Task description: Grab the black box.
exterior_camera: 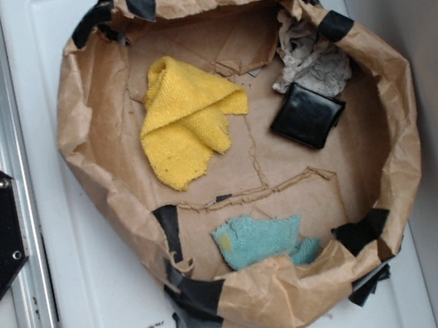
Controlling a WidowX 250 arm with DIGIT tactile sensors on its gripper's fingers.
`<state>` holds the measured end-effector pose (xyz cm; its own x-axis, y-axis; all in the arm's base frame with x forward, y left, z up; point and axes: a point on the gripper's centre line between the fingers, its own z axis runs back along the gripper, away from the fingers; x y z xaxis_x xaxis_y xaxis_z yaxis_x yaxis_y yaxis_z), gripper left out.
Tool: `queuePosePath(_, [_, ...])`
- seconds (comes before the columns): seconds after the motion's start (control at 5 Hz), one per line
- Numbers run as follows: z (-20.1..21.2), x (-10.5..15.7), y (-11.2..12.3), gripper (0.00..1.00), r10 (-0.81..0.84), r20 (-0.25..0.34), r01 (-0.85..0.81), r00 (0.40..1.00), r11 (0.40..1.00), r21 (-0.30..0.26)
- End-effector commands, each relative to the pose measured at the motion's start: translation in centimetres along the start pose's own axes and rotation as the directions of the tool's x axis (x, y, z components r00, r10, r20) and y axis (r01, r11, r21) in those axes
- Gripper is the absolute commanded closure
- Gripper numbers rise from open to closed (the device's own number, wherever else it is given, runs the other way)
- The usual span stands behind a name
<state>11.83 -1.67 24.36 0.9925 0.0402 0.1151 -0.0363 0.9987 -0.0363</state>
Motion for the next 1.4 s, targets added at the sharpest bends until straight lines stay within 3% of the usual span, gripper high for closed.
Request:
queuePosePath(0.0, [0.0, 0.0, 0.0, 0.0, 0.0, 0.0, 0.0, 1.0, 1.0, 0.0])
queuePosePath(0.2, [-5.2, 4.5, 1.6, 0.0, 0.115, -0.052, -0.114, 0.992, 0.993, 0.016])
queuePosePath(0.4, [-8.3, 8.9, 2.9, 0.0, 0.355, 0.008, -0.355, 0.935, 0.935, 0.013])
queuePosePath(0.6, [-10.4, 12.2, 3.6, 0.0, 0.541, 0.117, -0.544, 0.833, 0.839, -0.006])
queuePosePath(0.8, [-12.6, 12.8, 4.6, 0.0, 0.697, 0.285, -0.727, 0.658, 0.687, -0.001])
queuePosePath(1.0, [-14.4, 13.8, 5.4, 0.0, 0.743, 0.339, -0.798, 0.577, 0.602, 0.037])
queuePosePath(1.2, [-16.7, 14.4, 6.4, 0.0, 0.738, 0.341, -0.799, 0.582, 0.597, 0.071])
